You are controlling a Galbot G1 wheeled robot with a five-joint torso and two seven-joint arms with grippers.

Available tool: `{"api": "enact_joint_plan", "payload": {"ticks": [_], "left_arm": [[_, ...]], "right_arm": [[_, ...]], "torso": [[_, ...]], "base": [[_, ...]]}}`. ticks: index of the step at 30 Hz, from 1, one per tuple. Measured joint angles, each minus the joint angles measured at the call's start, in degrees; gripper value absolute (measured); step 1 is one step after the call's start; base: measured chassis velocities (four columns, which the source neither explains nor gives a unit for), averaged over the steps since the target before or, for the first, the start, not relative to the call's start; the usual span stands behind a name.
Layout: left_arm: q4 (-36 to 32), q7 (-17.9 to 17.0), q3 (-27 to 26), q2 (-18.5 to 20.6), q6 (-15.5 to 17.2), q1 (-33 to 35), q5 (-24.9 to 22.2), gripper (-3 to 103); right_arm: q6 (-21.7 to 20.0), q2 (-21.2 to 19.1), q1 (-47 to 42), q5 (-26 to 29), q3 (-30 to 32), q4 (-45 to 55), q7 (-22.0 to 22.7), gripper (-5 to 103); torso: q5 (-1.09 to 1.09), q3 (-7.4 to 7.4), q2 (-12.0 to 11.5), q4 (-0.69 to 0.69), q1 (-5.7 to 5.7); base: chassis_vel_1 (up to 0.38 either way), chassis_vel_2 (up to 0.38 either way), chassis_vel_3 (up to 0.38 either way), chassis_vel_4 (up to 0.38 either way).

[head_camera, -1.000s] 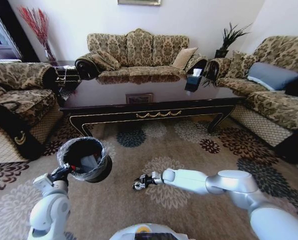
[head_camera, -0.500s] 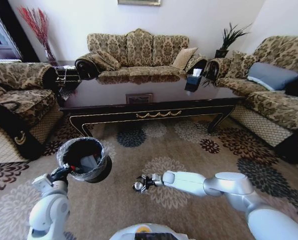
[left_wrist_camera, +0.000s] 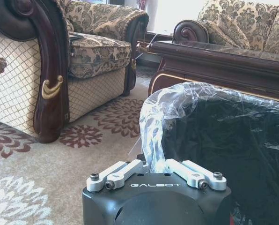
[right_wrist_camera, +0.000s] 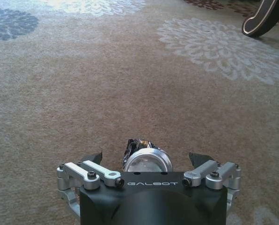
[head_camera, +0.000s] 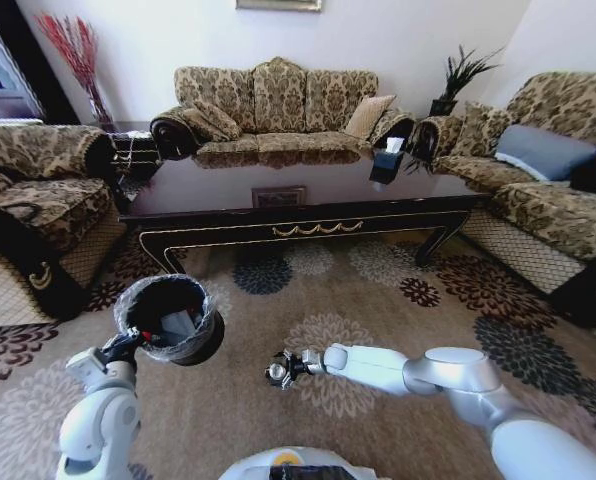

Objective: Move to the front of the table and pick up the trash from the floor, then place it into the trash bin.

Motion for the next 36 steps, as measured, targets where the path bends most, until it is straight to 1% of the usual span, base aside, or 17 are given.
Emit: {"api": "enact_joint_plan", "payload": {"ticks": [3, 5, 8, 9, 11, 12, 13, 14, 16, 22, 23, 26, 28, 30, 32, 35, 36], "left_arm": [[-0.02, 0.02, -0.04, -0.01, -0.03, 0.05, 0.01, 3], [-0.03, 0.02, -0.05, -0.01, -0.03, 0.06, 0.01, 3], [-0.16, 0.01, -0.06, -0.07, -0.04, 0.12, 0.02, 3], [-0.16, 0.01, -0.06, -0.07, -0.04, 0.12, 0.02, 3], [-0.22, 0.02, -0.06, -0.08, -0.05, 0.12, 0.03, 3], [-0.24, 0.02, -0.06, -0.08, -0.05, 0.12, 0.03, 3], [-0.25, 0.02, -0.06, -0.08, -0.05, 0.12, 0.03, 3], [-0.25, 0.02, -0.06, -0.08, -0.05, 0.12, 0.03, 3], [-0.25, 0.02, -0.06, -0.08, -0.06, 0.12, 0.03, 3], [-0.23, 0.02, -0.08, -0.07, -0.09, 0.11, 0.04, 3], [-0.21, 0.02, -0.08, -0.07, -0.09, 0.08, 0.05, 3], [-0.21, 0.02, -0.07, -0.06, -0.09, 0.04, 0.05, 3], [-0.19, 0.02, -0.02, -0.06, -0.09, -0.02, 0.06, 3], [-0.12, 0.02, 0.03, -0.06, -0.09, -0.04, 0.08, 3], [-0.11, 0.02, 0.03, -0.07, -0.09, -0.04, 0.09, 3], [-0.12, 0.02, 0.05, -0.05, -0.09, -0.03, 0.11, 3], [-0.12, 0.02, 0.05, -0.05, -0.09, -0.03, 0.11, 3]], "right_arm": [[0.00, 0.01, -0.27, -0.14, -0.03, -0.35, -0.08, 90], [0.00, -0.01, -0.30, -0.18, -0.04, -0.37, -0.11, 90], [0.00, 0.02, -0.44, -0.20, -0.05, -0.37, -0.15, 74], [0.00, 0.02, -0.44, -0.20, -0.05, -0.37, -0.15, 74], [0.00, 0.09, -0.48, -0.20, -0.05, -0.37, -0.15, 63], [0.00, 0.12, -0.51, -0.20, -0.05, -0.37, -0.15, 63], [0.00, 0.16, -0.54, -0.20, -0.05, -0.37, -0.15, 57], [0.00, 0.16, -0.54, -0.20, -0.05, -0.37, -0.15, 57], [0.04, 0.22, -0.65, -0.18, -0.05, -0.44, -0.14, 50], [0.15, 0.05, -0.84, -0.18, 0.03, -0.41, -0.11, 50], [0.16, -0.05, -0.80, -0.18, 0.03, -0.35, -0.12, 47], [0.18, -0.17, -0.75, -0.18, 0.02, -0.31, -0.16, 48], [0.18, -0.31, -0.73, -0.18, 0.01, -0.28, -0.30, 57], [0.19, -0.32, -0.75, -0.18, 0.01, -0.22, -0.41, 68], [0.20, -0.32, -0.77, -0.18, 0.01, -0.20, -0.44, 68], [0.23, -0.27, -1.02, -0.21, 0.00, -0.27, -0.47, 84], [0.23, -0.27, -1.02, -0.21, 0.00, -0.27, -0.47, 84]], "torso": [[0.00, 0.00, 0.00, -0.01, 0.00], [0.00, 0.00, 0.00, -0.01, 0.00], [0.00, 0.00, 0.00, -0.01, 0.00], [0.00, 0.00, 0.00, -0.01, 0.00], [0.00, 0.00, 0.00, -0.01, 0.00], [0.00, 0.00, 0.00, -0.01, 0.00], [0.00, 0.00, 0.00, -0.01, 0.00], [0.00, 0.00, 0.00, -0.01, 0.00], [0.00, 0.00, 0.00, -0.01, 0.00], [0.00, 0.00, 0.00, 0.00, 0.00], [0.00, 0.00, 0.00, 0.00, 0.00], [0.00, 0.00, 0.00, 0.00, 0.00], [0.00, 0.00, 0.00, -0.01, 0.00], [0.00, 0.00, 0.00, -0.01, 0.00], [0.00, 0.00, 0.00, -0.01, 0.00], [0.00, 0.00, 0.00, 0.00, 0.00], [0.00, 0.00, 0.00, 0.00, 0.00]], "base": [[0.000, 0.000, 0.000, 0.000], [0.000, 0.000, 0.000, 0.000], [0.000, 0.000, 0.000, 0.000], [0.000, 0.000, 0.000, 0.000], [0.000, 0.000, 0.000, 0.000], [0.000, 0.000, 0.000, 0.000], [0.000, 0.000, 0.000, 0.000], [0.000, 0.000, 0.000, 0.000], [0.000, 0.000, 0.000, 0.000], [0.000, 0.000, 0.000, 0.000], [0.000, 0.000, 0.000, 0.000], [0.000, 0.000, 0.000, 0.000], [0.000, 0.000, 0.000, 0.000], [0.000, 0.000, 0.000, 0.000], [0.000, 0.000, 0.000, 0.000], [0.000, 0.000, 0.000, 0.000], [0.000, 0.000, 0.000, 0.000]]}}
